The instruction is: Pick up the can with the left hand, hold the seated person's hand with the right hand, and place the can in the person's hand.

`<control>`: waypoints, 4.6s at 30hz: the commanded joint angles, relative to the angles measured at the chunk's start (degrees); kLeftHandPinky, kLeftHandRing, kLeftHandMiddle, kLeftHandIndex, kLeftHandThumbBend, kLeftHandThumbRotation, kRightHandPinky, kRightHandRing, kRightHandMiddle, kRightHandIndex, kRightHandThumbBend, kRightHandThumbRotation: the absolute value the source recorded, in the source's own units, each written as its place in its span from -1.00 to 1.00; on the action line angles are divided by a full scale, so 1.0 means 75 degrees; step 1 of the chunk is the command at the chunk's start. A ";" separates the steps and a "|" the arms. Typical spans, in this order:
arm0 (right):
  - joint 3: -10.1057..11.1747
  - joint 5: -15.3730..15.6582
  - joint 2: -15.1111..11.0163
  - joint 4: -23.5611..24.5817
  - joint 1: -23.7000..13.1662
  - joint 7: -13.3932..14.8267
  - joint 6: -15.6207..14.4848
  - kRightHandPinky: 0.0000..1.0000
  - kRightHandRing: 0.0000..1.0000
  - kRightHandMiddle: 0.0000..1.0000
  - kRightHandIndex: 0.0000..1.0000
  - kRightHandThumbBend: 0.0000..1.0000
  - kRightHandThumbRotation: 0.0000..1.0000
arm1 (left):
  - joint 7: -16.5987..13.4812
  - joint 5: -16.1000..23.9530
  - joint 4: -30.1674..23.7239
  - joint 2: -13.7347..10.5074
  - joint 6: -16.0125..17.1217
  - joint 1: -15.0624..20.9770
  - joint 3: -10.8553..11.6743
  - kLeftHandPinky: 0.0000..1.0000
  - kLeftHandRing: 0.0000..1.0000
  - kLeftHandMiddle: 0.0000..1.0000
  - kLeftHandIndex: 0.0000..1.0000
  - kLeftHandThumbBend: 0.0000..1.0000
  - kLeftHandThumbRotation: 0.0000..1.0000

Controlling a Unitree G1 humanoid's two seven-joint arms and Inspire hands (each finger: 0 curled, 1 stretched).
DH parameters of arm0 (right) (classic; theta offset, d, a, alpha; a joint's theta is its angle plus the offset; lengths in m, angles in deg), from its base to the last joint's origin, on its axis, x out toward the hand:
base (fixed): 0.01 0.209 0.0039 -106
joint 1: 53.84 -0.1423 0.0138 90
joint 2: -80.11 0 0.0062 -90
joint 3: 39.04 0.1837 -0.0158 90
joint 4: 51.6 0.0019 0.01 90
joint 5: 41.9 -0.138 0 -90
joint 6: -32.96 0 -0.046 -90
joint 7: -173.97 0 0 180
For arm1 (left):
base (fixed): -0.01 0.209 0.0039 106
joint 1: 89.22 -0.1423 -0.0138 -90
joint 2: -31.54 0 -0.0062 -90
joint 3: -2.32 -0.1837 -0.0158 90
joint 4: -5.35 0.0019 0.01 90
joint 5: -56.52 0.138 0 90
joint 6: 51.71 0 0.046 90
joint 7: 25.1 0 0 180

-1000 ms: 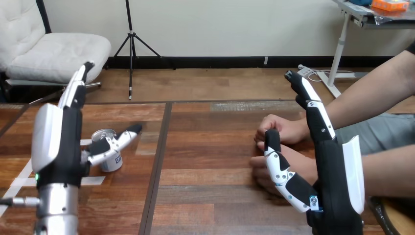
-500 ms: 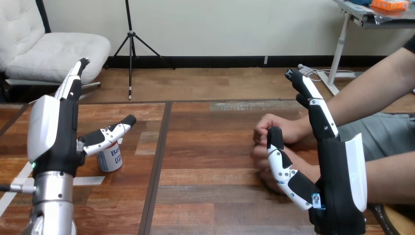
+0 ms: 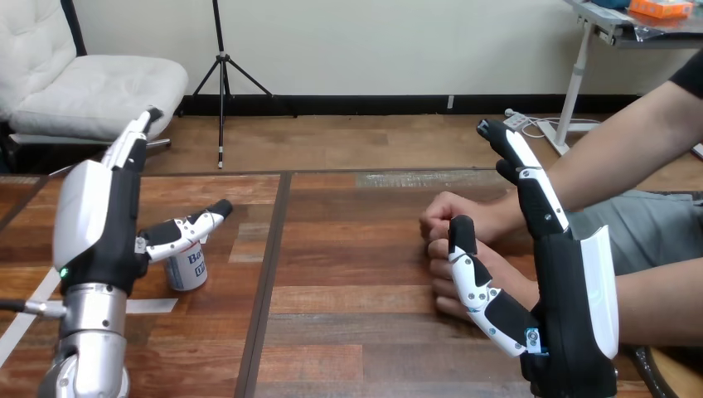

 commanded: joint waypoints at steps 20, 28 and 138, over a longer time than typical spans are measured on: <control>0.0124 0.0104 -0.0078 0.0111 -0.0403 -0.0078 0.0053 0.79 0.83 0.84 0.74 -0.64 -1.00 | 0.0427 -0.0109 0.0965 -0.0592 -0.0450 0.1193 -0.0571 0.66 0.78 0.83 0.82 0.62 -0.33; 0.0150 0.0102 -0.0077 0.0110 -0.0407 -0.0091 0.0059 0.80 0.83 0.84 0.74 -0.64 -1.00 | 0.0616 -0.0161 0.1334 -0.0672 -0.0551 0.1397 -0.0693 0.69 0.80 0.84 0.80 0.65 -0.26; 0.0437 0.0239 -0.0057 0.0428 -0.0362 -0.0178 -0.0242 0.74 0.76 0.76 0.66 -0.61 -1.00 | -0.0566 0.0623 0.5868 -0.1037 -0.1496 0.3614 -0.2634 0.78 0.77 0.81 0.97 0.70 0.12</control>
